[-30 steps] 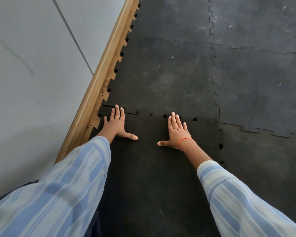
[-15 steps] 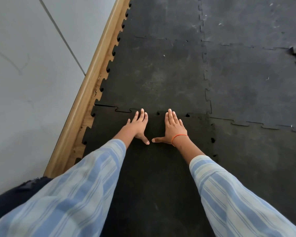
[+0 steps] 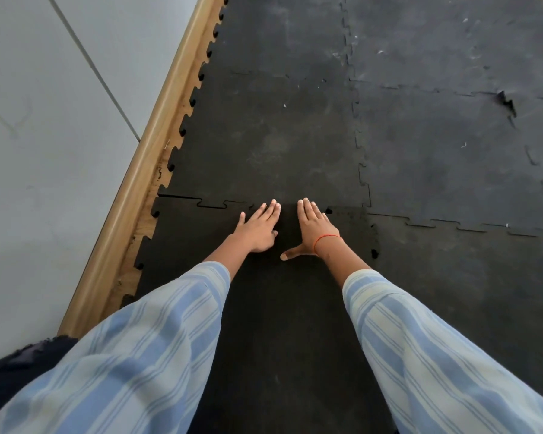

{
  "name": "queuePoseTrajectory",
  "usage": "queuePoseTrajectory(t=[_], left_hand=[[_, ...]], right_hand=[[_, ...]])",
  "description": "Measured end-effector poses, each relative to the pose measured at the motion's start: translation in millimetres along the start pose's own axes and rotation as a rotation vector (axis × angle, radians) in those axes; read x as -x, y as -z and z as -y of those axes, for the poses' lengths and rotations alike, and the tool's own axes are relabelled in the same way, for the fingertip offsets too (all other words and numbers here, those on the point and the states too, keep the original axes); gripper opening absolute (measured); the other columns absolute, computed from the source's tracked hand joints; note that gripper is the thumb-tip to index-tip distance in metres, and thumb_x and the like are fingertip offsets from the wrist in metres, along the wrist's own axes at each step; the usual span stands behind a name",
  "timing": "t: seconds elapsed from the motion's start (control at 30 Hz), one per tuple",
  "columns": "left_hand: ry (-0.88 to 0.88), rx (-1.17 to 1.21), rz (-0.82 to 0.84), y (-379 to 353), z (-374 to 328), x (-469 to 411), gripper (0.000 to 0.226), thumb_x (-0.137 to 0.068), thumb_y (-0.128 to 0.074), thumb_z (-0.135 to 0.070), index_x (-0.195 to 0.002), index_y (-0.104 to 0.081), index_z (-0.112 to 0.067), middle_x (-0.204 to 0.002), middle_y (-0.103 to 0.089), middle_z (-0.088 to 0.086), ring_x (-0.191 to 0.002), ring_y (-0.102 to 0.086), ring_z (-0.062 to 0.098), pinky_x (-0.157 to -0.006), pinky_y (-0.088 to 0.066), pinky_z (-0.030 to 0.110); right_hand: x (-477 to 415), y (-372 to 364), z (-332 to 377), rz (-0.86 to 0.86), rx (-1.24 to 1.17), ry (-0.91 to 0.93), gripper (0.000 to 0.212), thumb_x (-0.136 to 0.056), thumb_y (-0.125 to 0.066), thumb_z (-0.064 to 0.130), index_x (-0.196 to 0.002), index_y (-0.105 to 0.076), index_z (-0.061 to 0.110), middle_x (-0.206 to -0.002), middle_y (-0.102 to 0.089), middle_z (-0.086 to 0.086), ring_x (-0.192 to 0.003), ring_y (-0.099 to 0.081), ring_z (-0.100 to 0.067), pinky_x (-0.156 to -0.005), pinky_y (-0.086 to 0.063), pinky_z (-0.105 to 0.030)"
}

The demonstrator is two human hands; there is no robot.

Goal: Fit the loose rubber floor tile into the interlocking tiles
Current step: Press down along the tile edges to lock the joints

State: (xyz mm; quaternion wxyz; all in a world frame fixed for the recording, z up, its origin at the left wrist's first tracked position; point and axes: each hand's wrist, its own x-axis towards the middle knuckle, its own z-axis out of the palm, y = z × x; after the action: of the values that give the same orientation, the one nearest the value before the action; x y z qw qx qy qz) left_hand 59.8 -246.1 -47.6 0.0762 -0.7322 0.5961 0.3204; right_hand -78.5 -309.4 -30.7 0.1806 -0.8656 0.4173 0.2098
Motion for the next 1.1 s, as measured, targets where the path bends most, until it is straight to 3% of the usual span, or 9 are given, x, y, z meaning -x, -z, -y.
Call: queuePoseTrajectory(t=[0.17,0.27,0.33,0.53,0.8,1.0,1.1], left_hand=[[0.006,-0.003,-0.031,3,2,3,0.067,-0.102,-0.038,-0.023,-0.154,0.004,-0.020,-0.162,0.010,-0.006,-0.149,0.004,0.016,-0.116,-0.008,0.054],[0.021,-0.034,-0.010,6,0,5,0.065,-0.102,-0.037,-0.025,-0.154,0.003,-0.018,-0.162,0.011,-0.005,-0.149,0.004,0.016,-0.116,-0.008,0.054],[0.032,-0.053,0.015,7,-2,5,0.065,-0.103,-0.035,-0.027,-0.154,0.004,-0.018,-0.162,0.013,-0.005,-0.149,0.005,0.016,-0.117,-0.006,0.054],[0.054,-0.160,0.083,14,-7,-3,0.064,-0.103,-0.030,-0.033,-0.153,0.007,-0.017,-0.160,0.020,-0.005,-0.148,0.009,0.015,-0.116,-0.001,0.054],[0.009,-0.062,-0.050,-7,-11,6,0.066,-0.103,-0.032,-0.030,-0.153,0.011,-0.021,-0.160,0.021,-0.006,-0.148,0.011,0.021,-0.115,-0.006,0.059],[0.011,-0.086,-0.037,-8,-16,-4,0.066,-0.102,-0.033,-0.031,-0.153,0.009,-0.025,-0.159,0.021,-0.011,-0.148,0.013,0.026,-0.110,-0.009,0.067],[0.033,-0.104,-0.003,-6,-16,-8,0.066,-0.102,-0.033,-0.031,-0.153,0.009,-0.025,-0.159,0.023,-0.011,-0.148,0.014,0.026,-0.109,-0.010,0.068]], right_hand=[[-3,2,1,-0.037,0.003,-0.012,0.134,-0.061,-0.078,0.061,-0.151,0.006,0.006,-0.161,-0.007,-0.011,-0.147,-0.009,-0.028,-0.119,-0.011,-0.039],[0,3,4,-0.025,0.038,-0.023,0.132,-0.063,-0.077,0.060,-0.151,0.004,0.006,-0.160,-0.009,-0.013,-0.146,-0.013,-0.029,-0.118,-0.014,-0.040],[-2,4,4,-0.014,0.079,-0.024,0.132,-0.064,-0.075,0.063,-0.151,0.007,0.005,-0.160,-0.005,-0.013,-0.147,-0.011,-0.029,-0.119,-0.012,-0.042],[-12,11,4,0.129,0.207,-0.048,0.134,-0.066,-0.064,0.074,-0.148,0.019,0.008,-0.158,0.022,-0.009,-0.146,0.018,-0.024,-0.118,0.003,-0.050],[10,-14,-4,0.018,0.122,-0.045,0.117,-0.078,-0.049,0.074,-0.148,0.019,0.010,-0.157,0.026,-0.006,-0.145,0.020,-0.020,-0.118,0.000,-0.049],[5,-20,-13,-0.066,-0.004,-0.024,0.127,-0.069,-0.060,0.074,-0.149,0.017,0.013,-0.159,0.022,-0.002,-0.146,0.018,-0.019,-0.118,0.001,-0.048],[-1,-13,-13,-0.021,0.014,-0.034,0.131,-0.065,-0.063,0.075,-0.150,0.016,0.014,-0.159,0.021,-0.002,-0.146,0.017,-0.022,-0.118,0.000,-0.050]])
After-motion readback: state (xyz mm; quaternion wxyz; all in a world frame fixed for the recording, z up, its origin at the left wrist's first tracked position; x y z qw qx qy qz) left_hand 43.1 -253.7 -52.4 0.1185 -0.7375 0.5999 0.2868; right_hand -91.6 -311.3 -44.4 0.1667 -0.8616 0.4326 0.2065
